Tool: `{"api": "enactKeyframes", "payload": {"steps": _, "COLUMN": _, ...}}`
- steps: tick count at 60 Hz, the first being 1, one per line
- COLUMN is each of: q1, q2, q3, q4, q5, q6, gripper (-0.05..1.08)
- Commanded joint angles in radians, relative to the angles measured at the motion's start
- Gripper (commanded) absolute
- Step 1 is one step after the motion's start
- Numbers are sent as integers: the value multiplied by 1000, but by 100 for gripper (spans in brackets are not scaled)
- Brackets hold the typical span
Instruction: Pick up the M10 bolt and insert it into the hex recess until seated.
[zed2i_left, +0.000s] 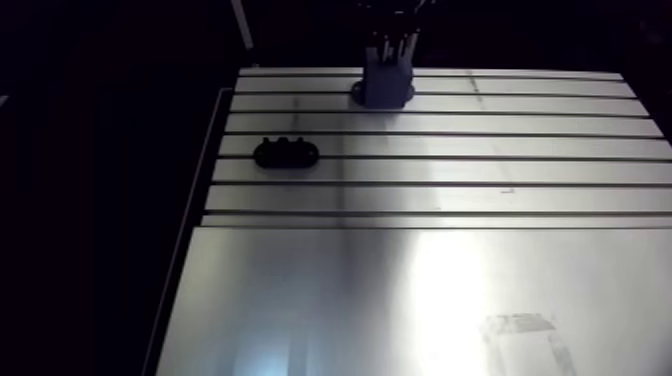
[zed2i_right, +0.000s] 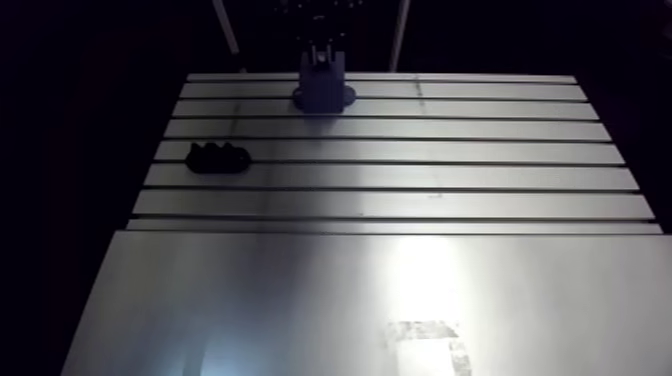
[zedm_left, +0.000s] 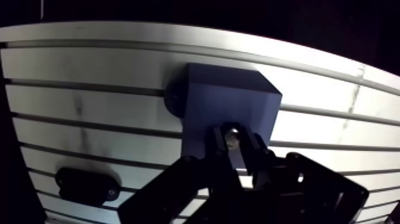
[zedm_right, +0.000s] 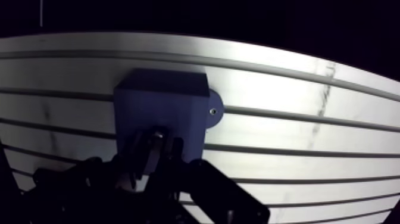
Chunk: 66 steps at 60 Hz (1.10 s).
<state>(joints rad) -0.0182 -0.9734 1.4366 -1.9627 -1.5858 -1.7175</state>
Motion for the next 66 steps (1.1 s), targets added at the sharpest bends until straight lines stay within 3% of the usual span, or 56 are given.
{"api": "enactKeyframes", "payload": {"steps": 1, "q1": 0, "q2": 0, "q3": -3, "q4": 6, "q5": 0, "q6": -66, "gripper": 76}}
{"api": "enactKeyframes", "payload": {"steps": 66, "q1": 6, "q2": 6, "q3": -11, "q4": 4, "q5": 1, "q6": -290, "gripper": 76}}
